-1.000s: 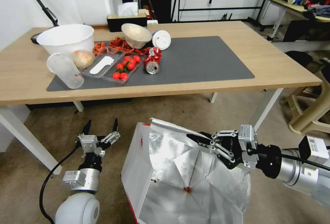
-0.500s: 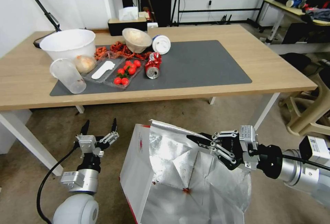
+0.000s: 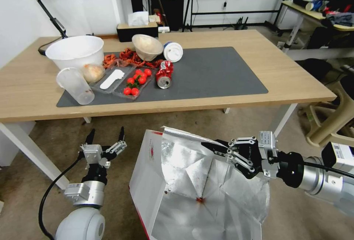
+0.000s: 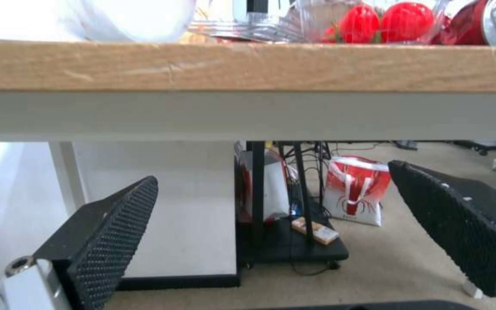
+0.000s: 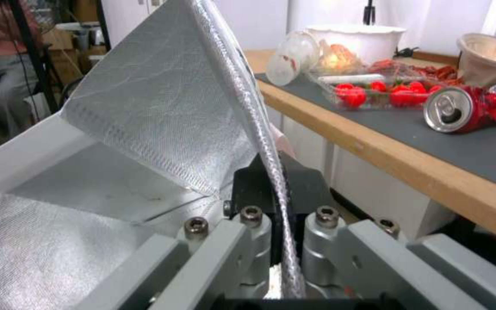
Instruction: Pick up the food delivery bag from the floor and place it on the table.
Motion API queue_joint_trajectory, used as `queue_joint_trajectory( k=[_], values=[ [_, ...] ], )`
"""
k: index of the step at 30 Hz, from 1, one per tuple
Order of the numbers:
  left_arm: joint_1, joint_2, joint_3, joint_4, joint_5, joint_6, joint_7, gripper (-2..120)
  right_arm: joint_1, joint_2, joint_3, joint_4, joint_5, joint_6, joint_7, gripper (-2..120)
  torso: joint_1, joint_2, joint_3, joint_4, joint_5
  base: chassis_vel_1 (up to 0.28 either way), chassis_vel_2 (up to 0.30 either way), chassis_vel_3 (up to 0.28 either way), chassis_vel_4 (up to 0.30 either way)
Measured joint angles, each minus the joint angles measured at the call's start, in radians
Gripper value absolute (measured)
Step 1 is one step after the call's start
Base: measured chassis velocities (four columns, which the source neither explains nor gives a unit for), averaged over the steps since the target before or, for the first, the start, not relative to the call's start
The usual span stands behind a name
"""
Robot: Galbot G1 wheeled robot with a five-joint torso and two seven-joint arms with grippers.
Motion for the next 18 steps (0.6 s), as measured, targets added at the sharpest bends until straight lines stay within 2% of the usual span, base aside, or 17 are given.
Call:
queue_joint_trajectory(
  k=[18],
  values=[
    [0.007, 0.003, -0.018, -0.019, 0.0, 0.013, -0.005, 100, 0.003, -0.001, -0.001, 0.002, 0.008, 0.004, -0.01, 0, 0.032, 0.079, 0.047, 0.0, 0.0, 0.0, 0.0, 0.0, 0.0]
  ],
)
